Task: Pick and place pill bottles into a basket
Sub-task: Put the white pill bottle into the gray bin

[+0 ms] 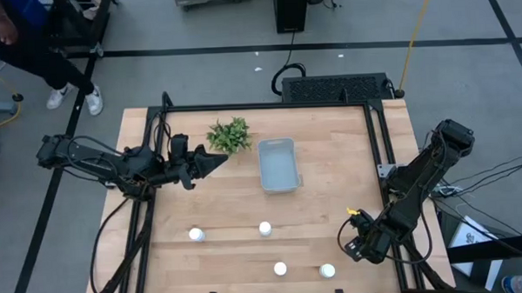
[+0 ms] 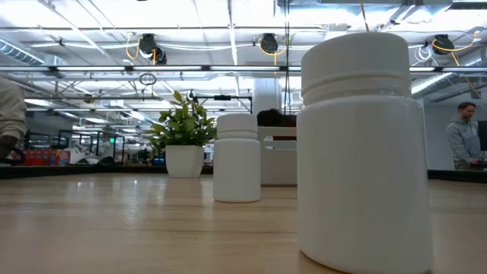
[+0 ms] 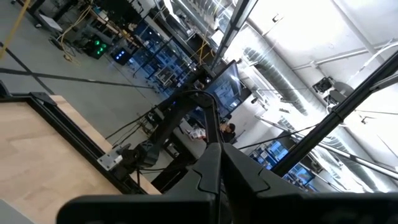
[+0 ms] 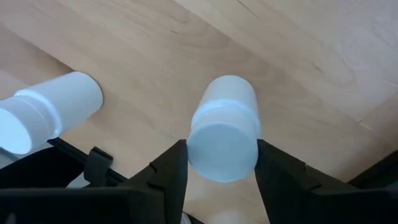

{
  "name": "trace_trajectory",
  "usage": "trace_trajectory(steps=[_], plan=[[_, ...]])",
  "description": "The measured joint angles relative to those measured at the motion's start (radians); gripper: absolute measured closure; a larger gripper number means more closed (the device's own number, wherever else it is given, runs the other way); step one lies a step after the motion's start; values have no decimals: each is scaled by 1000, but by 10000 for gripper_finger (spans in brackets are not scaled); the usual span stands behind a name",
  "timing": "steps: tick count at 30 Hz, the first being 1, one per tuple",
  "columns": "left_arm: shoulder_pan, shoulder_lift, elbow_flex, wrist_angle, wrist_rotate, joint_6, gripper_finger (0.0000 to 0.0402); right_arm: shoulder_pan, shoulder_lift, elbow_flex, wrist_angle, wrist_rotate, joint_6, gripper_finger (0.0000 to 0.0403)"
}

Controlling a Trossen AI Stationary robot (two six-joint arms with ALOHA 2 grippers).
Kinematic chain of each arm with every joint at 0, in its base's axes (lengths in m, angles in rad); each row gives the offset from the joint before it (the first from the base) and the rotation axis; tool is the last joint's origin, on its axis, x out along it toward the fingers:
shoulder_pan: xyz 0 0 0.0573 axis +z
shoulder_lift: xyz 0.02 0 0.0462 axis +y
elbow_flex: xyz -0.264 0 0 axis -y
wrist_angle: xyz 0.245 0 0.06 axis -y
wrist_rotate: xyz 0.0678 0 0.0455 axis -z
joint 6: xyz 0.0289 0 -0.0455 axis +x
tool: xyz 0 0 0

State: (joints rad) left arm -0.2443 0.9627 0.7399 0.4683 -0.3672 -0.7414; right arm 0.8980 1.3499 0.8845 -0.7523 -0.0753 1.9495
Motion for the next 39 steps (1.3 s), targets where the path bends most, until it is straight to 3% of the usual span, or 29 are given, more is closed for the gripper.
trace_trajectory(steps=[5, 9, 19, 27, 32, 36, 39], plan=[[0, 0, 0, 0, 0, 0, 382, -12, -34, 0, 0, 2, 2, 247], [0, 0, 0, 0, 0, 1, 382, -34, -87, 0, 5, 68, 2, 251], [0, 0, 0, 12, 0, 1, 382, -167, -266, 0, 59, 416, -121, 251], [0, 0, 0, 22, 0, 1, 382, -399, -363, 1, 162, 573, -407, 249], [0, 0, 0, 34, -1, 1, 382, -610, -378, 1, 319, 543, -645, 251], [0, 0, 0, 38, -1, 1, 382, -772, -366, 7, 432, 396, -774, 251], [-1, 0, 0, 39, 0, 1, 382, -862, -333, 47, 416, 296, -845, 252]])
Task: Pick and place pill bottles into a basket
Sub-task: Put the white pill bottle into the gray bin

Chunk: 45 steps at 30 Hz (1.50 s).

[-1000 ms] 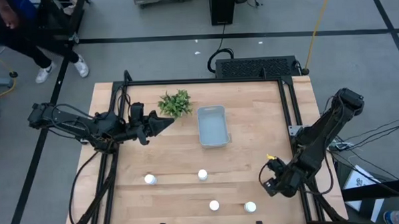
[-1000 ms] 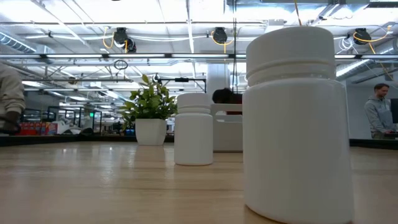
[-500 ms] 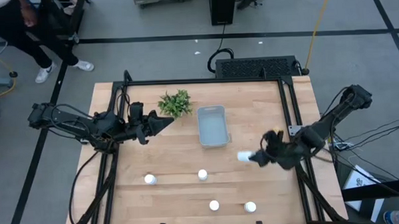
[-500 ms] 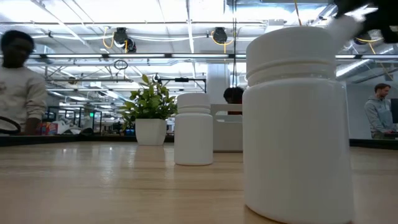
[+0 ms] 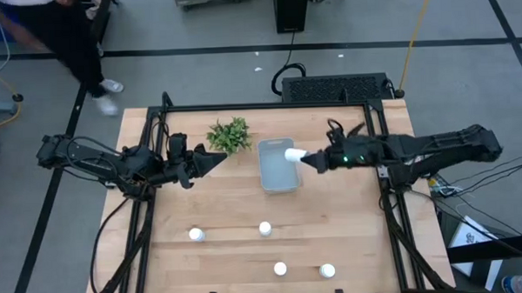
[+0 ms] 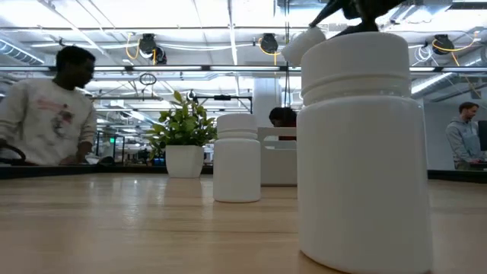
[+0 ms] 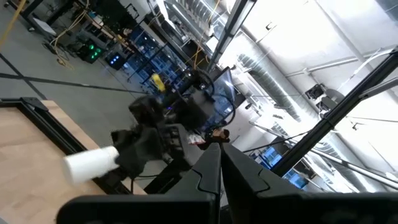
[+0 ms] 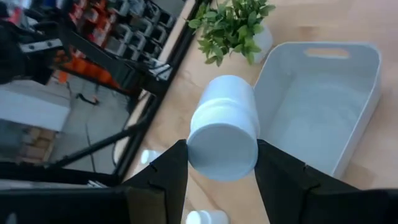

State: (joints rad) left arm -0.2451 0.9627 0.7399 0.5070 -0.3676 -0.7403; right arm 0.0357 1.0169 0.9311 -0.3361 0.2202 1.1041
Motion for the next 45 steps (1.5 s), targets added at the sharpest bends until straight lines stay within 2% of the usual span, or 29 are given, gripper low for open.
trace_trajectory(steps=[6, 13, 18, 25, 31, 45], plan=[[0, 0, 0, -1, 0, 0, 382, -133, 86, 135, -146, -129, -122, 252], [0, 0, 0, -1, 1, 0, 382, -219, 253, 328, -333, -264, -272, 252], [0, 0, 0, -1, 1, 0, 382, -261, 392, 482, -525, -285, -398, 252], [0, 0, 0, -5, 2, 0, 382, -306, 564, 629, -638, -330, -556, 252], [0, 0, 0, -10, 4, 0, 382, -347, 677, 681, -739, -356, -653, 252], [0, 0, 0, -18, 4, 0, 382, -365, 815, 682, -710, -376, -785, 252]])
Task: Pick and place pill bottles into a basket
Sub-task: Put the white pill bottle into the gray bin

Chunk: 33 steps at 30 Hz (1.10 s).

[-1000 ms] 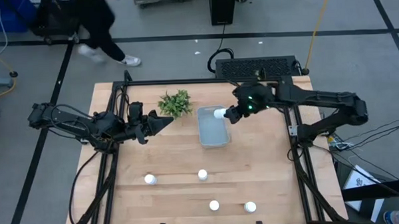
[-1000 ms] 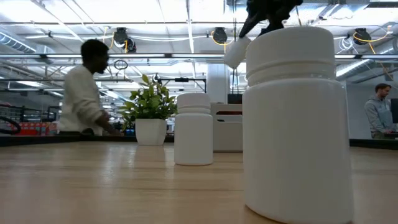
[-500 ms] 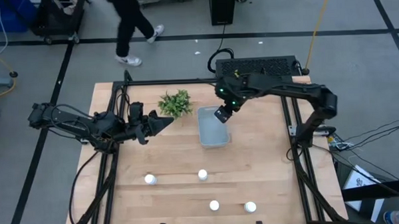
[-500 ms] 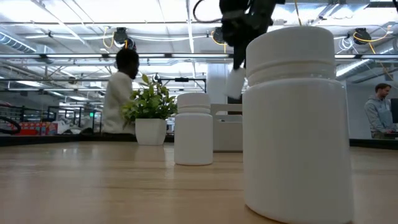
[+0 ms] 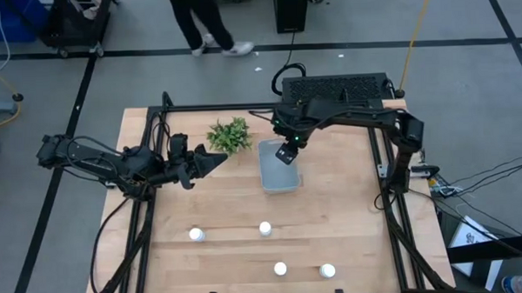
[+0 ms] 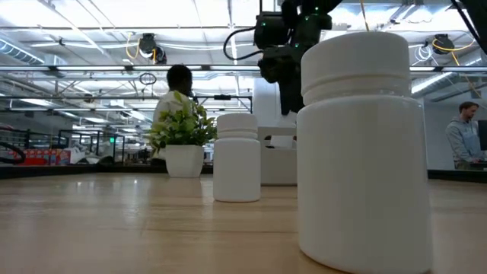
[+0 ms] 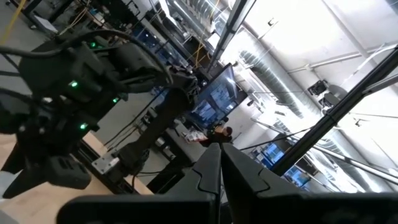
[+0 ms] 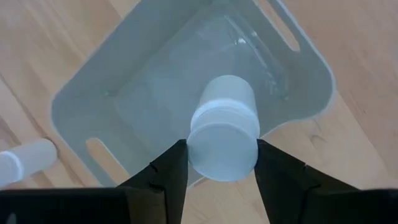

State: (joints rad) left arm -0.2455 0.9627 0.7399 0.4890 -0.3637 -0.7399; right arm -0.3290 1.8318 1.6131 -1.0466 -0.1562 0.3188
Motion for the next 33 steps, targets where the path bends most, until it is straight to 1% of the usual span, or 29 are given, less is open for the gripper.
trace_trajectory(steps=[7, 10, 14, 22, 29, 33], plan=[[0, 0, 0, -24, 0, 4, 382, -4, 35, 0, 29, 1, -51, 252], [0, 0, 0, -28, 0, 4, 382, -5, 55, 0, 18, -21, -62, 252], [0, 0, 0, -43, -2, 4, 382, 2, 88, 20, -47, -31, -88, 252], [0, 0, 0, -51, -4, 4, 382, 30, 149, 131, -115, -29, -135, 252], [0, 0, 0, -52, -4, 3, 382, 36, 184, 132, -149, -28, -151, 252], [0, 0, 0, -52, -3, 2, 382, 51, 183, 132, -147, -28, -160, 252]])
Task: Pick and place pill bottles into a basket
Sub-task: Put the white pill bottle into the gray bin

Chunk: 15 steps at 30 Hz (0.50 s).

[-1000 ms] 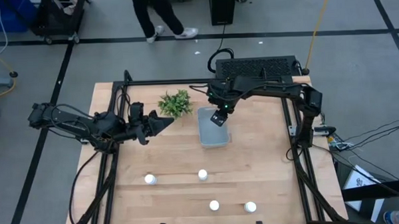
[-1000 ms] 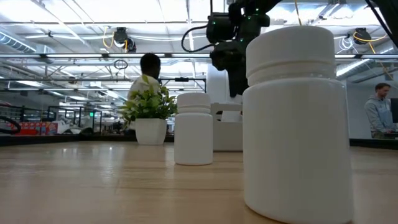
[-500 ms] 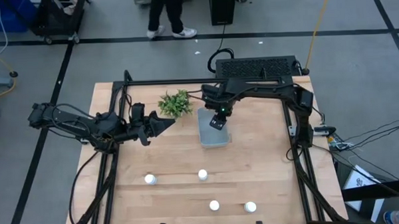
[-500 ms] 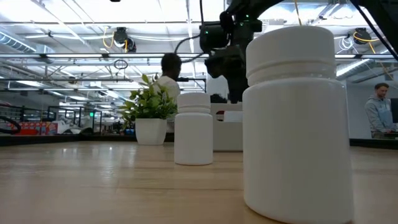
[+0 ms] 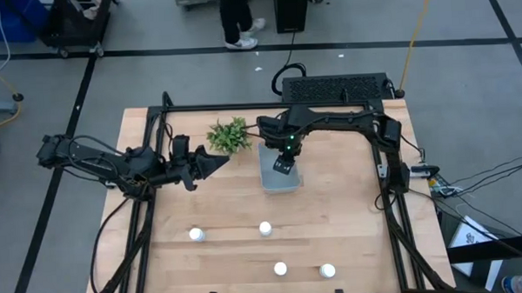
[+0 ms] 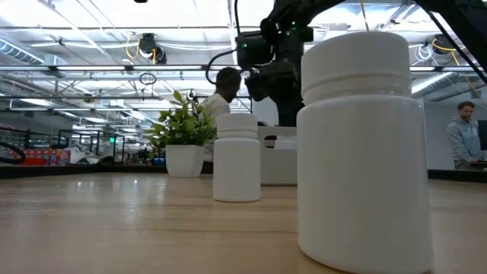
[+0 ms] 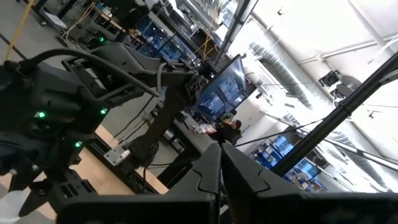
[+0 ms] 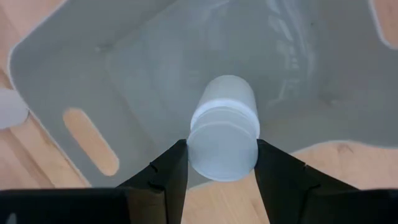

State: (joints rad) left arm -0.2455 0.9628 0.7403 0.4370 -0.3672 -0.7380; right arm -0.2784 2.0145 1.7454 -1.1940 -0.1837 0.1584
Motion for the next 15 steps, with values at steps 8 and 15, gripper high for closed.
trace_trajectory(steps=[8, 15], plan=[[0, 0, 0, 0, 0, 0, 382, 7, 0, -1, -17, 27, -10, 252], [0, 0, 0, 0, 9, 1, 382, 19, 0, -2, -24, 26, -17, 249]])
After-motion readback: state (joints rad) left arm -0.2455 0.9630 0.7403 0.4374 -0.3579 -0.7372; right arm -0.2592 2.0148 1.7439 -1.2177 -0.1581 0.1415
